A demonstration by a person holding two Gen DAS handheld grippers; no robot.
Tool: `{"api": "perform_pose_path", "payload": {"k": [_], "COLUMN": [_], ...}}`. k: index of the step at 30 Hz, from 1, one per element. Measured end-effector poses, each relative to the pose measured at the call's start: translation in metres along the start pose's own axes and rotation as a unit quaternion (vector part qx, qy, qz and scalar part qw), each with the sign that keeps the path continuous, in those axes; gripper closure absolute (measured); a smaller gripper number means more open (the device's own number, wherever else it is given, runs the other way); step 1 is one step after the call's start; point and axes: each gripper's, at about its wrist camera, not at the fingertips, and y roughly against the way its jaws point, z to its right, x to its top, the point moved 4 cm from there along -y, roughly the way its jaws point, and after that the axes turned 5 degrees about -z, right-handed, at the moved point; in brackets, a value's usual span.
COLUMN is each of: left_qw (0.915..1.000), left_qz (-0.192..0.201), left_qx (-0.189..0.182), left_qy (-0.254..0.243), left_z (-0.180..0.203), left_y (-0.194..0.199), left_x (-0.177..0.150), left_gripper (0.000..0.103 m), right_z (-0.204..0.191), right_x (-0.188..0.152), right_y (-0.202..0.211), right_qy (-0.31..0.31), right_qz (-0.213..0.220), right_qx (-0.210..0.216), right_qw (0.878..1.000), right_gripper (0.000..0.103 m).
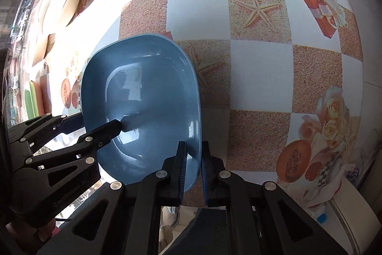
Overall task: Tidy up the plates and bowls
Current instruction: 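Carry the blue plate onto the green plate and open the right tool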
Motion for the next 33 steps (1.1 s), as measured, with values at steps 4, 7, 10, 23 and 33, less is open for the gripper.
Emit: {"api": "perform_pose_path", "payload": {"k": [4,7,10,23,33], "left_qw": [0.9998,0.9992,0.9975,0.977,0.968], "left_qz": [0.009,0.01,0.015,0.047,0.066], "left_qx": [0.01,0.004,-0.003,0.028,0.058], "left_qy": [0.014,0.037,0.07,0.206,0.235], "left_z": [-0.036,-0.062,-0.093,-0.184,-0.23], "left_y": [0.012,0.016,0.018,0.029,0.024], "left_x": [-0.007,-0.015,-0.028,-0.066,-0.085], "left_gripper": [0.06,0.057,0.057,0.057,0.053], "right_z": [-0.042,-0.076,-0.111,-0.226,-0.252], "right_x": [0.004,0.007,0.014,0.01,0.022], "right_y": [-0.002,-0.003,-0.001,0.002,-0.01], "right_qy": [0.018,0.044,0.084,0.227,0.262], "right_qz": [-0.001,-0.01,-0.014,-0.049,-0.086], "right_qx": [0.004,0.002,-0.008,-0.021,-0.002], "right_qw": [1.0,0.999,0.996,0.973,0.961], "right_gripper": [0.089,0.089,0.089,0.089,0.089]}}
